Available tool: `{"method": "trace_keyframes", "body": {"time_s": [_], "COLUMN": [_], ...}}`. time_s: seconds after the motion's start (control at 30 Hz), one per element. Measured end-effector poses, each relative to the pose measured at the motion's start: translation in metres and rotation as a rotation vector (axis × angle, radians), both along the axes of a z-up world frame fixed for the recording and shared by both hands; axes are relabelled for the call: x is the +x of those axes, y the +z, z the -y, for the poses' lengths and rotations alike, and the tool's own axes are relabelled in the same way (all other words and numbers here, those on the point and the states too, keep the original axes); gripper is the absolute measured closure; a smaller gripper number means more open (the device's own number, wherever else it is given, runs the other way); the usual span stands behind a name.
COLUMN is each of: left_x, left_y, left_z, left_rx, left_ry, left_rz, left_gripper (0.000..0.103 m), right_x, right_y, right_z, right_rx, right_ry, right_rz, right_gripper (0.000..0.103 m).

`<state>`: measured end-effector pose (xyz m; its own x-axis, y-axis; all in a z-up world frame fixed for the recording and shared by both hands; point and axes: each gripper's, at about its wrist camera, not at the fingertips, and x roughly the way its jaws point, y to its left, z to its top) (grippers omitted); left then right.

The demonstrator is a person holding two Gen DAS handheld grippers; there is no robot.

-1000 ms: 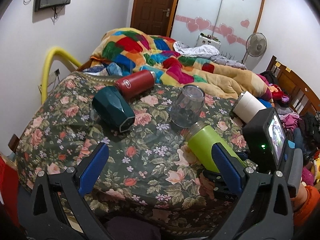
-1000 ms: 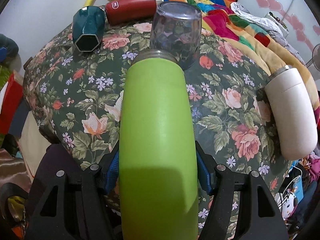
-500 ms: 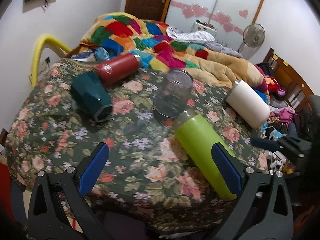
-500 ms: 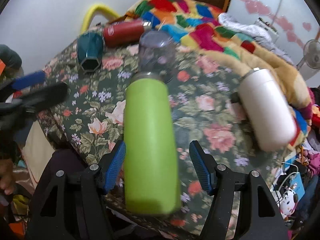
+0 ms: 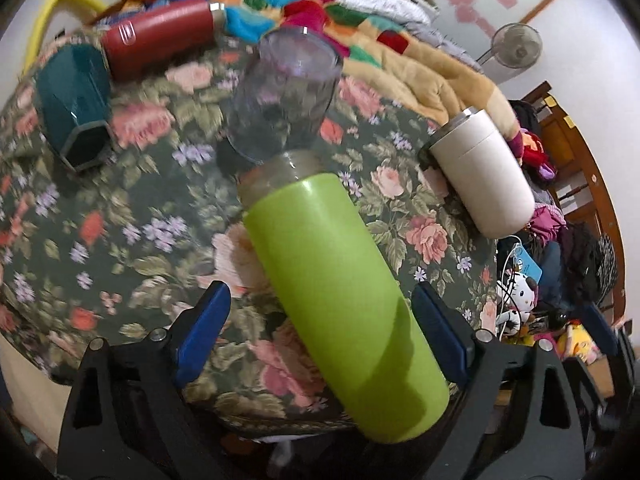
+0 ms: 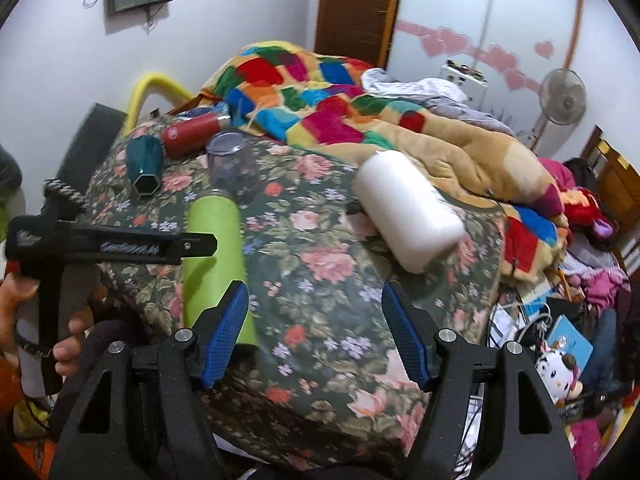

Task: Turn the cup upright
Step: 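Grasp the green bottle with the left tool while the right tool releases it, then rotate the green bottle upright with the left tool and lower it onto the cover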

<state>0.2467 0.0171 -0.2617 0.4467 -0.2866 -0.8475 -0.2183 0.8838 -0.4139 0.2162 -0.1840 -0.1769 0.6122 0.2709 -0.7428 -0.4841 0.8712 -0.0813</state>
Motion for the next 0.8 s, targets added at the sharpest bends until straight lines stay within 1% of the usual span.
{"method": "trace_keyframes", "body": {"time_s": [0.13, 0.2, 0.23, 0.3, 0.37, 0.5, 0.57, 0.63, 0.7, 0.8], "left_x": [0.014, 0.019, 0.021, 0.025, 0.026, 0.030, 0.030, 0.027, 0.024, 0.015], "left_y": [-0.016, -0.023, -0.020, -0.020, -0.019, -0.018, -0.015, -0.007, 0.004, 0.031], "left_z": [0.005, 0.006, 0.009, 0.013, 0.014, 0.016, 0.017, 0.018, 0.021, 0.029], "left_rx": [-0.054, -0.058, -0.023, 0.026, 0.065, 0.069, 0.063, 0.064, 0.063, 0.071], "left_ry": [0.024, 0.041, 0.058, 0.069, 0.091, 0.089, 0.081, 0.063, 0.027, -0.036], "left_rz": [-0.077, -0.105, -0.090, -0.095, -0.088, -0.076, -0.066, -0.039, 0.001, 0.083], "left_gripper": [0.016, 0.020, 0.020, 0.021, 0.028, 0.031, 0.034, 0.036, 0.038, 0.040], "right_x": [-0.003, -0.005, -0.006, -0.008, -0.010, -0.013, -0.013, -0.013, -0.014, -0.014], "right_y": [-0.001, -0.002, -0.003, -0.004, -0.005, -0.007, -0.008, -0.008, -0.007, -0.005], "right_z": [0.012, 0.018, 0.021, 0.024, 0.025, 0.027, 0.028, 0.029, 0.030, 0.031], "right_rx": [0.022, 0.033, 0.036, 0.043, 0.053, 0.063, 0.072, 0.079, 0.082, 0.088], "right_ry": [-0.032, -0.039, -0.039, -0.042, -0.042, -0.046, -0.051, -0.054, -0.057, -0.058], "right_rz": [0.005, 0.004, 0.004, 0.003, -0.002, -0.007, -0.013, -0.017, -0.015, -0.013], "right_gripper": [0.037, 0.037, 0.037, 0.037, 0.037, 0.037, 0.037, 0.037, 0.037, 0.037]}}
